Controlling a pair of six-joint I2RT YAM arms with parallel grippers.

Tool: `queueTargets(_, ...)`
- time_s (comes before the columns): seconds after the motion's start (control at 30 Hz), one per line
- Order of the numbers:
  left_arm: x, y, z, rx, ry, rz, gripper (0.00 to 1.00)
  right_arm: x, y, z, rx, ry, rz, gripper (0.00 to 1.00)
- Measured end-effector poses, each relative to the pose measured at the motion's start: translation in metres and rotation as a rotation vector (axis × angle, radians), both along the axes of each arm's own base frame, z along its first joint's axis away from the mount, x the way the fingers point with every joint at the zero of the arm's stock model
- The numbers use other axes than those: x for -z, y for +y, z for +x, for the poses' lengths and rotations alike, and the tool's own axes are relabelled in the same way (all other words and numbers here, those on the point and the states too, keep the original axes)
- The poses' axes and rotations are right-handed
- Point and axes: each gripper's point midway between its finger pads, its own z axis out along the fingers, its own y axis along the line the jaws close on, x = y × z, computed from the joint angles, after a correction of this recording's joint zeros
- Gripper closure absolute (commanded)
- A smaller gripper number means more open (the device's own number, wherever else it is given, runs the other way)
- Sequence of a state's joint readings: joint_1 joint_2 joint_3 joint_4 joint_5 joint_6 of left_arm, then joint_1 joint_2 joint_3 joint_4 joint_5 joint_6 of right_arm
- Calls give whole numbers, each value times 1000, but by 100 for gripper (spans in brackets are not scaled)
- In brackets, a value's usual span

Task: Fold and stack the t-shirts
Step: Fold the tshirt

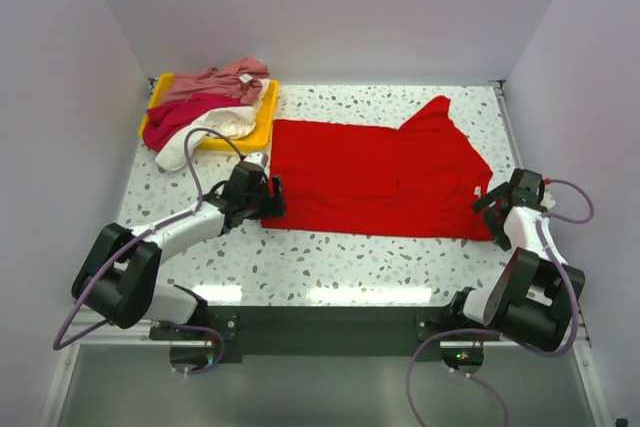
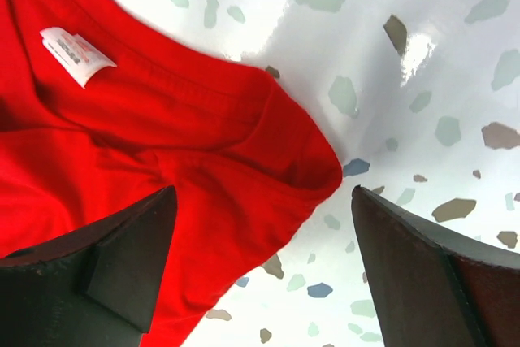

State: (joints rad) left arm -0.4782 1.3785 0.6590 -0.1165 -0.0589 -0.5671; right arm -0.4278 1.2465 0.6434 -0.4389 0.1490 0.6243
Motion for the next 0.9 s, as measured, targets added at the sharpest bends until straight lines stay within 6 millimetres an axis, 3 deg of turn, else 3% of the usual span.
queueTargets(0.33,8,-8,3,-2,11,-22,25,1,-13,9,-2,10,-34,29)
queueTargets(0.67,5,-31,1,31,-22,-67,25,3,-13,6,-8,15,-29,40)
queueTargets(0.9,17,-26,-6,13,-7,-68,26,5,-10,0,-16,22,-31,63)
